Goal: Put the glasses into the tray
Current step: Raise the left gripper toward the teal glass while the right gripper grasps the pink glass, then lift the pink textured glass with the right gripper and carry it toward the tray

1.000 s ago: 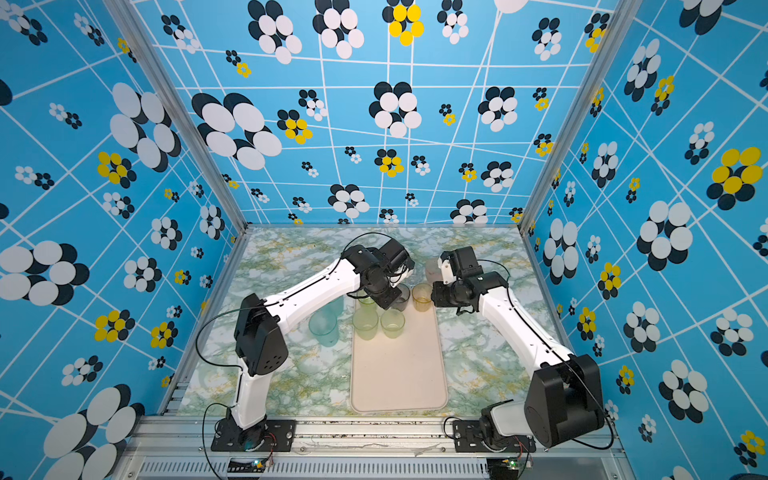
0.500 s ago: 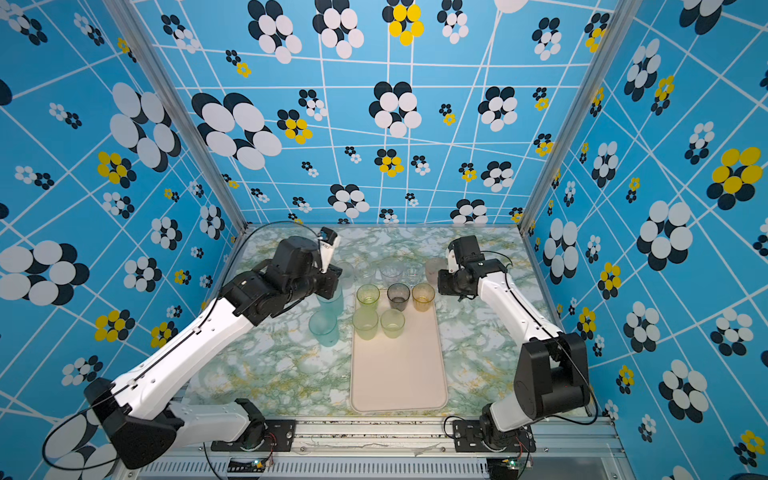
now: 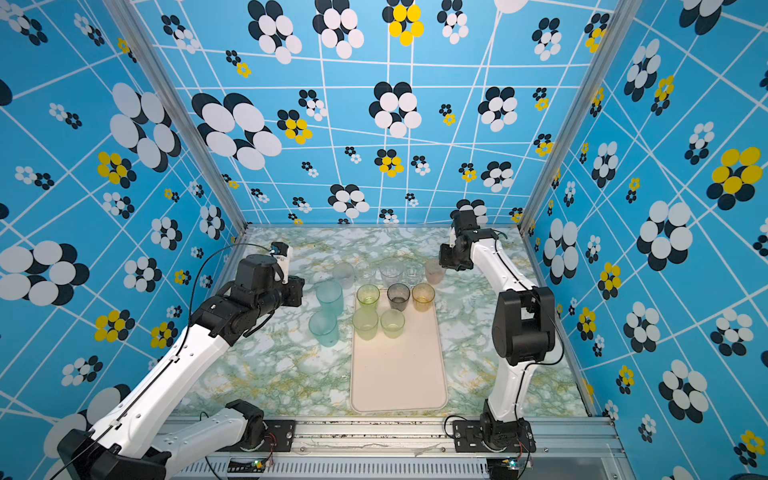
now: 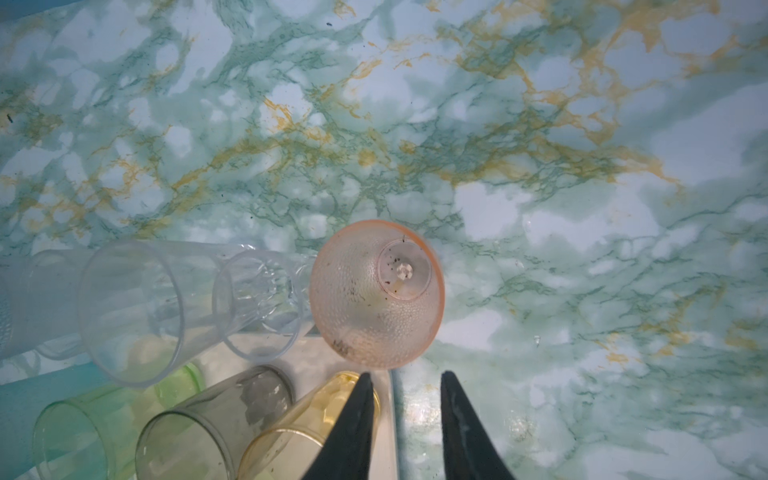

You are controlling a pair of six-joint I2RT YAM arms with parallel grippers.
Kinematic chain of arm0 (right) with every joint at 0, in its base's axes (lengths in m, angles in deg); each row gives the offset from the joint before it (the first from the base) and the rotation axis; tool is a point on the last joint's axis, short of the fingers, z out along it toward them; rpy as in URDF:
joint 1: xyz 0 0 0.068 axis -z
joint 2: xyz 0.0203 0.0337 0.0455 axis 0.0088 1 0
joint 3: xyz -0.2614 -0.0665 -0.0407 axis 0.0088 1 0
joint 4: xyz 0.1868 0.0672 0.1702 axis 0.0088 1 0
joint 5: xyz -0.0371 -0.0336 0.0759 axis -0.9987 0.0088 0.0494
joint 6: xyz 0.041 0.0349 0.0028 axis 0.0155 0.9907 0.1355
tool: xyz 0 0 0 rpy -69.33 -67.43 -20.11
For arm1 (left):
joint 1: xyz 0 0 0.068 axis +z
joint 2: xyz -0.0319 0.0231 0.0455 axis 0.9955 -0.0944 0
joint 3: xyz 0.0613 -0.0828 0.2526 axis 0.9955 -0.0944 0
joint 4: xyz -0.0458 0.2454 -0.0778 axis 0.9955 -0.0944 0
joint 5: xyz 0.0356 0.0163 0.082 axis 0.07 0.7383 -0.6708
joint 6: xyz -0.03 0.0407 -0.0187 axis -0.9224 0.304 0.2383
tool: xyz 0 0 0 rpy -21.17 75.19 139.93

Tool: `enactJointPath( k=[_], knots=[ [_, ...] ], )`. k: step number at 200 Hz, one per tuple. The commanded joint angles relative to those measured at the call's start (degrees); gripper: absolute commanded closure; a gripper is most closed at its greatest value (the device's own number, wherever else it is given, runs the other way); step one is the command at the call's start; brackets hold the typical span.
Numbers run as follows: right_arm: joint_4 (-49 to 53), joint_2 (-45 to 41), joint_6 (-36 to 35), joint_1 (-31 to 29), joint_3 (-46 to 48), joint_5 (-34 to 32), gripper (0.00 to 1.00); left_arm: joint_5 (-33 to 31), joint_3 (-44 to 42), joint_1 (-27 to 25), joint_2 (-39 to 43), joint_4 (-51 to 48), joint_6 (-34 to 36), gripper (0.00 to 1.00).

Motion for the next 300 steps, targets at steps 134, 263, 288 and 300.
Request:
enactJointPath(
  k=[134,263,288,300],
  knots=[
    [8.91,11.48,-2.61,0.15,-10.57,-3.79,0.79,3.2,-1.62,2.19,-1.25,2.92,-0.17,0.77],
    [7.18,10.28,-3.58,0.22,-8.09,-5.62,0.94,4.1,-1.51,2.78,-2.24,3.07,0.24,0.76],
    [4.78,6.61,-3.66,0.16,-4.68,-7.5,0.94,4.62,-1.65,2.83,-2.4,3.09,0.24,0.77],
    [3.65,4.51,-3.67,0.14,-2.96,-8.3,0.95,4.77,-1.74,2.79,-2.49,3.01,0.22,0.77]
  ],
)
